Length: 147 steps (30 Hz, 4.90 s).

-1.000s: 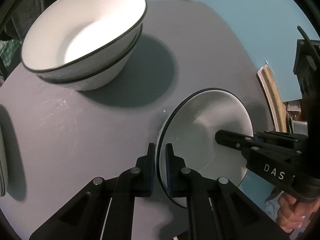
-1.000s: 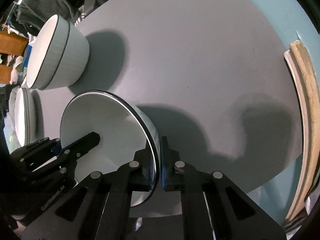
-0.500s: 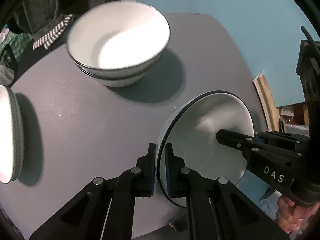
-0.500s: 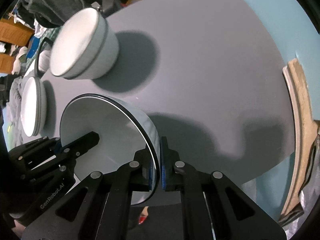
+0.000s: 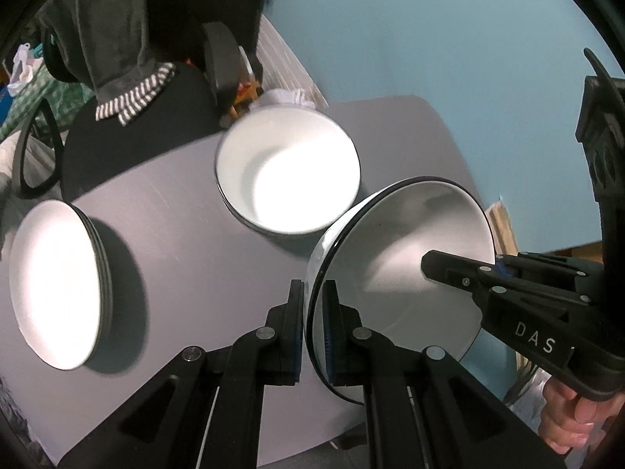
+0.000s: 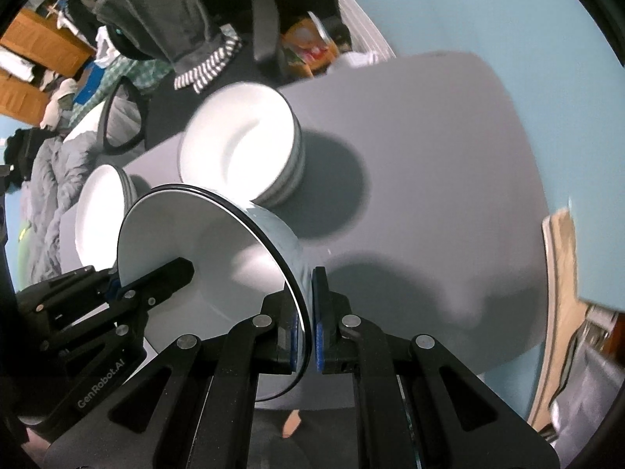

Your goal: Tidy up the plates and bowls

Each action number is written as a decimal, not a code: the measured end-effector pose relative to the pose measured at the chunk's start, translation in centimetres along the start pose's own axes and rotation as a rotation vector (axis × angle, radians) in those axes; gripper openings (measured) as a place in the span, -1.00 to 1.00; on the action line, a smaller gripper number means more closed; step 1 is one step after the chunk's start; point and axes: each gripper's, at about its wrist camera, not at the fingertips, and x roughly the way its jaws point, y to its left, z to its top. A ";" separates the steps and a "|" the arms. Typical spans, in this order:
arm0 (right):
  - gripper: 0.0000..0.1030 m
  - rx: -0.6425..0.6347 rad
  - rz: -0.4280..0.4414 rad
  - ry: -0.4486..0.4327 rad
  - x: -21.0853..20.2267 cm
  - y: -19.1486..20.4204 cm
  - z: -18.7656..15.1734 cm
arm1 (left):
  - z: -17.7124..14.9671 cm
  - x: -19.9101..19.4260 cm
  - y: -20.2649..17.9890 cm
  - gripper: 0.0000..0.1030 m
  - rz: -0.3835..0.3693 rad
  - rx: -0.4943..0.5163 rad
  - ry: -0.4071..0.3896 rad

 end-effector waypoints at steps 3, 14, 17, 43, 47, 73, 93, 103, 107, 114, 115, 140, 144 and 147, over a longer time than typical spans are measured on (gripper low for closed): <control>-0.87 -0.030 -0.005 -0.017 -0.3 1.4 1.2 | 1.1 -0.6 0.6 -0.84 0.003 -0.014 -0.024; -0.87 -0.088 -0.006 -0.040 -0.3 3.9 6.0 | 5.4 -0.9 2.7 -0.84 0.040 -0.047 -0.076; -0.87 -0.105 -0.011 -0.033 0.0 4.2 6.9 | 6.3 -0.4 3.3 -0.84 0.052 -0.065 -0.078; -0.87 -0.145 -0.015 0.109 5.0 4.2 10.4 | 8.6 4.8 5.3 -0.84 0.132 -0.128 0.012; -0.86 -0.133 -0.011 0.122 5.4 4.0 10.5 | 8.7 4.9 5.1 -0.84 0.139 -0.115 0.012; -0.48 -0.132 -0.034 0.112 4.4 4.8 9.8 | 8.1 3.4 4.7 -0.23 0.166 -0.117 -0.040; 0.11 -0.146 -0.101 -0.093 -2.3 5.7 9.2 | 6.2 -3.1 3.8 -0.04 0.189 -0.096 -0.156; 0.11 -0.155 -0.087 -0.134 -5.1 7.1 7.4 | 3.9 -7.5 4.2 0.23 0.181 -0.109 -0.235; 0.11 -0.148 -0.069 -0.155 -6.1 7.6 6.6 | 2.6 -8.7 4.7 0.35 0.172 -0.119 -0.256; 0.11 -0.153 -0.086 -0.187 -7.4 8.7 5.0 | 0.8 -10.4 5.3 0.42 0.176 -0.128 -0.285; 0.11 -0.153 -0.087 -0.190 -7.6 8.8 4.7 | 0.5 -10.6 5.4 0.45 0.176 -0.124 -0.288; 0.12 -0.174 -0.098 -0.162 -7.4 11.1 1.5 | -3.0 -13.0 8.4 0.51 0.224 -0.126 -0.252; 0.12 -0.177 -0.098 -0.147 -6.8 10.6 2.1 | -2.2 -12.1 8.4 0.51 0.227 -0.123 -0.235; 0.12 -0.187 -0.106 -0.129 -6.1 10.0 2.8 | -1.3 -11.1 8.3 0.51 0.217 -0.128 -0.220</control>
